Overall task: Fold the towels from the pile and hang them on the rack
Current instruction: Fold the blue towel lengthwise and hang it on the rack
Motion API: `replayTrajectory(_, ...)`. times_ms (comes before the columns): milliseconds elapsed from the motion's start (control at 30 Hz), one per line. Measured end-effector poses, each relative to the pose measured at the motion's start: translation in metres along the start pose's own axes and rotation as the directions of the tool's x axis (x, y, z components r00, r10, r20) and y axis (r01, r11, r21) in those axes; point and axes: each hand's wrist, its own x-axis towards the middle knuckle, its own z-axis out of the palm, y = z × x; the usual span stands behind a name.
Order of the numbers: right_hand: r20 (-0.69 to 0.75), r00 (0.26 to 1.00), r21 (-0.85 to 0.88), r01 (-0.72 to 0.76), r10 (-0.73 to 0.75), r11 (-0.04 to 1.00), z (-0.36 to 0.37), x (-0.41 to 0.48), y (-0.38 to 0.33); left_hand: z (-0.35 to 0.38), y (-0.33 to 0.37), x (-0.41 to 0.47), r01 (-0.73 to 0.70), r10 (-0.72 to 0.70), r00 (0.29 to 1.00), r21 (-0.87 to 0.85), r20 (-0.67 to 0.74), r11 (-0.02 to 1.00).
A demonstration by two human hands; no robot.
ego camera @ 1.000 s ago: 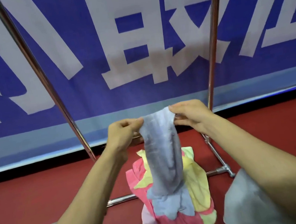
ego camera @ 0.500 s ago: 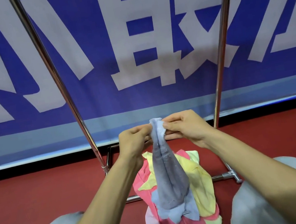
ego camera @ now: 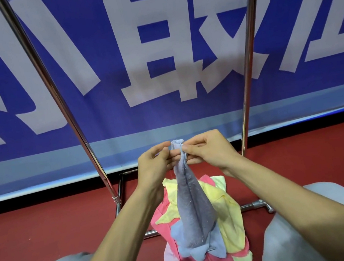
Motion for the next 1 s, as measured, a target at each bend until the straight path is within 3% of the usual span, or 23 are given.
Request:
replayTrajectory(367,0.050,0.998,-0.046,0.049,-0.046,0.998,-0.012,-0.003,-0.004,-0.017,0.013,0.000,0.015,-0.052,0.975,0.170,0.216,0.985)
replayTrajectory(500,0.152,0.981,-0.146,0.139,-0.117,0.979,-0.020,-0.008,-0.011,-0.026,0.017,0.004,-0.120,0.066,0.984,0.343,0.166,0.932)
replayTrajectory(600,0.293,0.939,-0.234,0.254,-0.181,0.939,-0.027,-0.014,-0.018,-0.031,0.015,0.004,-0.275,0.113,0.939,0.512,0.324,0.814)
replayTrajectory(733,0.414,0.883,-0.219,0.335,-0.224,0.916,-0.033,-0.019,-0.023,-0.030,0.014,0.002,-0.311,0.022,0.881,0.541,0.473,0.781)
replayTrajectory(833,0.404,0.881,-0.220,0.355,-0.247,0.908,-0.038,-0.018,-0.024,-0.027,0.014,0.002,-0.351,0.053,0.864,0.523,0.501,0.777)
replayTrajectory(1000,0.229,0.938,-0.315,0.326,-0.262,0.891,-0.045,-0.009,-0.018,-0.024,0.011,0.005,-0.378,0.169,0.890,0.480,0.423,0.792)
